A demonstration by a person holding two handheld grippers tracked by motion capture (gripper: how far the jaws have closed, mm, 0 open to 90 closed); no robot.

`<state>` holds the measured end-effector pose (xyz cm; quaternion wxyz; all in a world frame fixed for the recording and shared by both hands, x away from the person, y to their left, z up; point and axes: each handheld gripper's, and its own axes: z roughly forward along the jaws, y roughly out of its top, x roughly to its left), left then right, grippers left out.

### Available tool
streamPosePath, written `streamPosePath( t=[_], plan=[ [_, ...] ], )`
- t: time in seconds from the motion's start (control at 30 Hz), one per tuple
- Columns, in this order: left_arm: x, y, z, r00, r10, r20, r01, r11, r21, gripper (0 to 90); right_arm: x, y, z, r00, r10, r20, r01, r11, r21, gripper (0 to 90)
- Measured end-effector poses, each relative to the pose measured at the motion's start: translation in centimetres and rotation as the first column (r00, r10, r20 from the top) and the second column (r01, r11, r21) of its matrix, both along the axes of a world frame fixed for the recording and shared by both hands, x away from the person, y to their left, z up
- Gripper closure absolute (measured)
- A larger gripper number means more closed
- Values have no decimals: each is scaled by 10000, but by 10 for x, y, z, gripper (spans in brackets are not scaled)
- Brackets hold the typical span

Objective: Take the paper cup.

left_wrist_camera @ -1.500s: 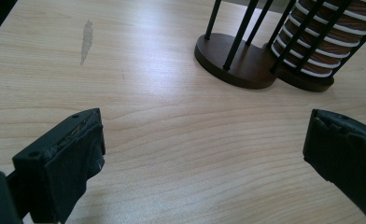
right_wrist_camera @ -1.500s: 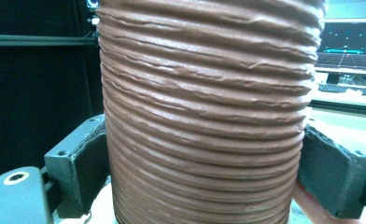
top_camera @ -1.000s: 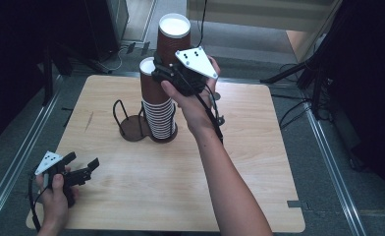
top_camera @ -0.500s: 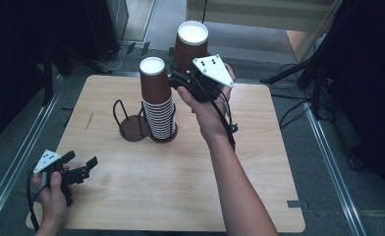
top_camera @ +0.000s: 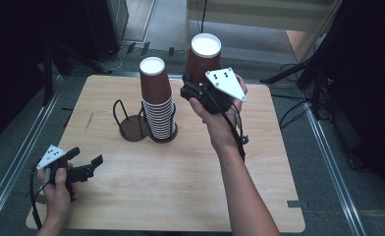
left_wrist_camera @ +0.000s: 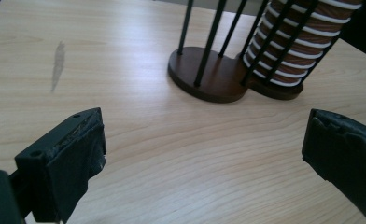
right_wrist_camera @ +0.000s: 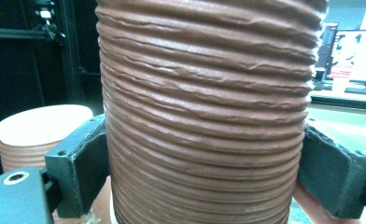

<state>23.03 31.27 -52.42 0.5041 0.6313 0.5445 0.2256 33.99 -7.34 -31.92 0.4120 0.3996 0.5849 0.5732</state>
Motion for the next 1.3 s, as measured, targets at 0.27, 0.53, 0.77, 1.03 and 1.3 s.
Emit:
streamPosePath(
  t=[0.27,0.53,0.77,1.03,1.3],
  plan=[
    [10,-21,11,9985,-506,216,509,9987,-100,6,-10,-12,-16,9997,-173,-196,173,9998,-9,115],
    [17,-38,22,9941,-946,530,955,9953,-134,6,-21,-23,-35,9992,-341,-232,336,9992,-219,115],
    [22,-53,30,9913,-1115,705,1111,9938,95,6,-28,-29,-54,9982,-359,-471,347,9991,-254,115],
    [28,-71,41,9874,-1293,911,1276,9915,239,6,-39,-27,-77,9977,-163,-656,129,9986,-515,115],
    [32,-88,52,9802,-1676,1054,1622,9851,572,6,-48,-30,-104,9943,-142,-1057,84,9984,-552,115]
  ],
)
